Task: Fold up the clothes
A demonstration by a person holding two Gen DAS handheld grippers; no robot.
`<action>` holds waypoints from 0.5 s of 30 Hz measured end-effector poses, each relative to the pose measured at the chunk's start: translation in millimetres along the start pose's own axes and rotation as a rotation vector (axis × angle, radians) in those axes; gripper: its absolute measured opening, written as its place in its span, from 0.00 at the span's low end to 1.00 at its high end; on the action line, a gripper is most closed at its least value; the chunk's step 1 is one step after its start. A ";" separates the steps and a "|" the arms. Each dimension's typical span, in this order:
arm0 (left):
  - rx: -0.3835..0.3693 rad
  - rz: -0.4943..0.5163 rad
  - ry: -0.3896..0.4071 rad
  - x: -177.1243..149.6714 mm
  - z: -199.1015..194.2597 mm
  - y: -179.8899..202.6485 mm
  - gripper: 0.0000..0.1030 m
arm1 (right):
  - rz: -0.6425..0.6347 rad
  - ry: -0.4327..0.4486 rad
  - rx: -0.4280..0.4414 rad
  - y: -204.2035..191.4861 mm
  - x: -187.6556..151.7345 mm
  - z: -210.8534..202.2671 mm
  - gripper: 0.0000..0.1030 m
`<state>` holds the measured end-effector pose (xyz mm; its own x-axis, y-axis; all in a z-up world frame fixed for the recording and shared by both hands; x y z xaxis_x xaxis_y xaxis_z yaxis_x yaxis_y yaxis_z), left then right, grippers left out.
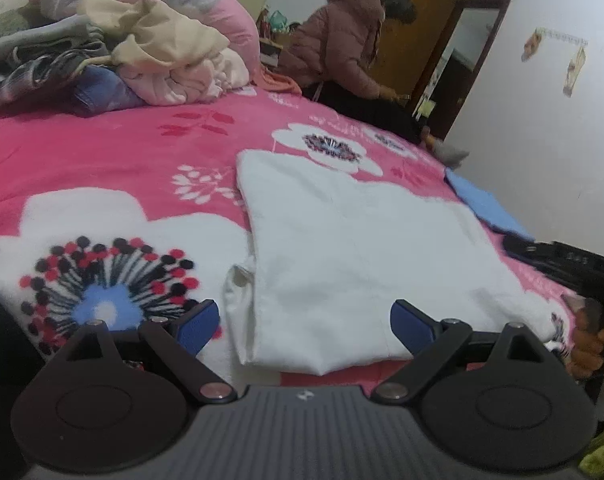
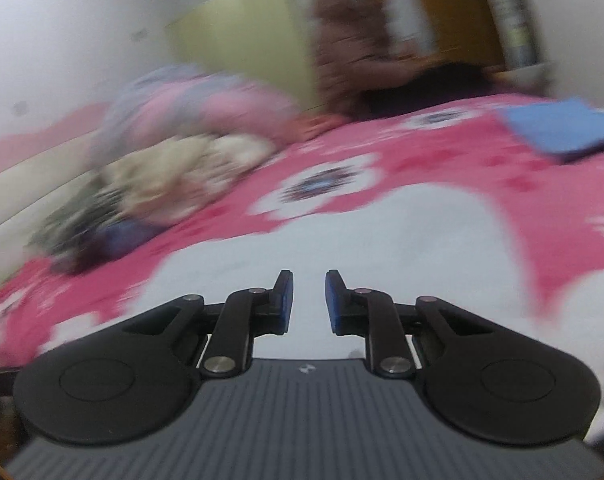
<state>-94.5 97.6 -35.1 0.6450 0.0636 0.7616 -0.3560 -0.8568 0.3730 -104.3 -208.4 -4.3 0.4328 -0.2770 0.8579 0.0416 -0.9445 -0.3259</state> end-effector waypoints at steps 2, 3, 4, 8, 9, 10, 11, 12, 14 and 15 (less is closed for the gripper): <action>-0.022 -0.018 0.022 2.2 -8.0 -9.0 0.91 | -0.038 -0.058 0.089 -39.4 -3.2 18.2 0.18; -0.032 -0.031 0.032 2.5 -12.3 -14.7 0.91 | -0.058 -0.088 0.129 -58.4 -5.4 27.0 0.19; -0.041 -0.046 0.042 2.5 -16.7 -20.6 0.92 | -0.078 -0.123 0.161 -76.2 -8.9 35.5 0.20; -0.082 -0.137 0.076 -0.7 -34.9 -47.0 0.97 | -0.165 -0.270 0.252 -142.3 -27.5 60.7 0.23; -0.096 -0.155 0.078 -2.0 -38.3 -52.3 0.98 | -0.186 -0.302 0.263 -155.5 -33.1 64.8 0.24; -0.107 -0.166 0.077 -3.5 -40.7 -56.3 0.99 | -0.206 -0.331 0.272 -169.0 -38.3 69.3 0.26; -0.113 -0.173 0.076 -4.2 -42.2 -59.7 1.00 | -0.224 -0.358 0.279 -181.0 -43.0 73.0 0.26; -0.112 -0.175 0.075 -5.1 -43.0 -62.6 1.00 | -0.235 -0.379 0.281 -189.2 -46.8 76.2 0.28; -0.107 -0.176 0.071 -7.3 -43.5 -67.5 1.00 | -0.261 -0.424 0.276 -204.6 -54.9 81.8 0.30; -0.105 -0.172 0.069 -8.1 -43.1 -68.6 1.00 | -0.275 -0.438 0.271 -210.4 -58.5 84.0 0.31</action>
<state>-104.5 177.8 -44.1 0.6555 0.2423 0.7153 -0.3159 -0.7723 0.5511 -62.8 21.3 -19.3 0.7036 0.1252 0.6995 0.4086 -0.8767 -0.2540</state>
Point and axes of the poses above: each gripper's, at about its wrist camera, not at the fingertips, and z roughly the way its jaws point, y to its right, x to its top, the point moved 10 cm from there along z, roughly the way its jaws point, and after that the axes turned 1 degree about -y, right-handed, at the moved point
